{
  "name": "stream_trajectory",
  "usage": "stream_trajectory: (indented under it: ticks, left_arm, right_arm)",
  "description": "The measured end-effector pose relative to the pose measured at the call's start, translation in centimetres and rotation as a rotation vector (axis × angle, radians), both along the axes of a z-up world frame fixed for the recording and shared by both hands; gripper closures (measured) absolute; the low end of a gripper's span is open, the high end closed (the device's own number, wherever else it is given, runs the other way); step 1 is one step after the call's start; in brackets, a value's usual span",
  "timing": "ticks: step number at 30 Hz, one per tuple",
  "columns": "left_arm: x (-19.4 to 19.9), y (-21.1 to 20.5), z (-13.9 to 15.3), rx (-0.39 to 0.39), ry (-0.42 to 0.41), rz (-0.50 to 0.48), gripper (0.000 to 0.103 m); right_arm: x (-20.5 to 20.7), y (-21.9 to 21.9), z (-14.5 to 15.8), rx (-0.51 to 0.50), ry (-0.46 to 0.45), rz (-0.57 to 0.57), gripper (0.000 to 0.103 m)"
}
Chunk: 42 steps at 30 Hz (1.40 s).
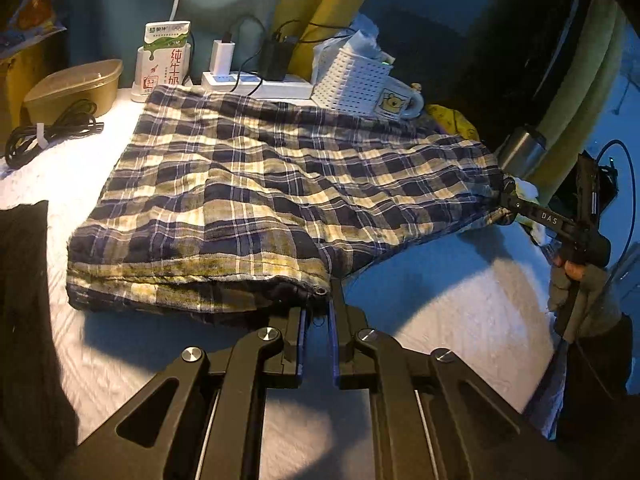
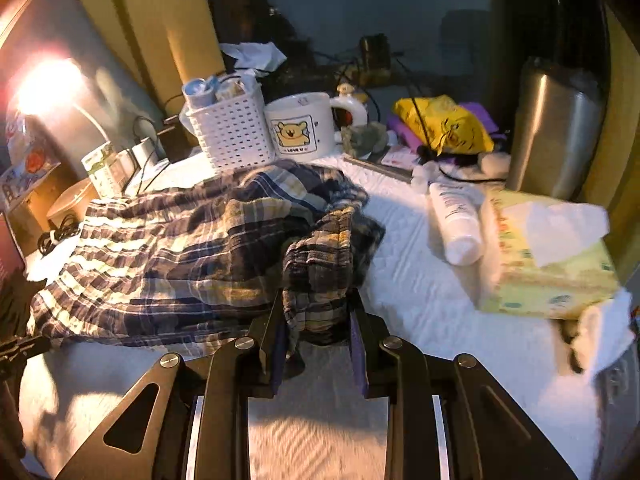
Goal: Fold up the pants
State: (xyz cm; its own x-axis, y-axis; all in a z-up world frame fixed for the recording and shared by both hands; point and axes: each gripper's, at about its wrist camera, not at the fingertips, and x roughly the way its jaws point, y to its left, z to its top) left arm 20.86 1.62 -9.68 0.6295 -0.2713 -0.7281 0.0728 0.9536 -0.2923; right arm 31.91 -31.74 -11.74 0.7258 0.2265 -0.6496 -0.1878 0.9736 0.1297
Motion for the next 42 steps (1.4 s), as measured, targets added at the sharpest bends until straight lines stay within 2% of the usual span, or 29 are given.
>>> stream_trajectory:
  ticks: [6, 12, 16, 20, 22, 24, 25, 29, 33, 42]
  left_arm:
    - [-3.5, -1.3, 0.5, 0.001, 0.001, -0.038, 0.096]
    - [-6.3, -2.3, -0.9, 0.017, 0.083, -0.079, 0.095]
    - [-7.6, -0.6, -1.1, 0.049, 0.101, -0.03, 0.094]
    - [-8.0, 2.0, 0.0, 0.113, 0.086, 0.038, 0.094]
    - [-7.8, 3.3, 0.8, 0.147, 0.059, 0.064, 0.09]
    - [-7.3, 4.5, 1.6, 0.165, 0.028, 0.083, 0.074]
    - [-6.7, 5.2, 2.3, 0.176, 0.002, 0.097, 0.065]
    - [-4.0, 6.6, 4.1, 0.223, -0.056, 0.104, 0.065]
    - [-0.5, 7.6, 4.9, 0.253, -0.089, 0.097, 0.065]
    - [5.9, 8.8, 4.3, 0.253, -0.093, 0.069, 0.065]
  right_arm:
    - [-4.0, -0.8, 0.8, -0.026, -0.016, -0.006, 0.076]
    - [-7.0, -2.1, -1.3, -0.037, 0.023, -0.037, 0.076]
    - [-8.1, -3.0, -3.1, -0.027, 0.066, -0.056, 0.076]
    - [-9.1, -3.7, -2.0, -0.034, 0.032, -0.086, 0.072]
    - [-9.4, -4.0, -0.9, -0.037, 0.009, -0.1, 0.061]
    - [-9.6, -4.2, 0.2, -0.047, -0.024, -0.113, 0.04]
    - [-9.8, -4.2, 1.0, -0.05, -0.044, -0.11, 0.039]
    - [-9.1, -2.8, 2.8, -0.079, -0.091, -0.068, 0.039]
    - [-7.1, 1.1, 3.9, -0.108, -0.111, 0.02, 0.039]
    - [-1.8, 11.1, 4.8, -0.141, -0.138, 0.213, 0.039]
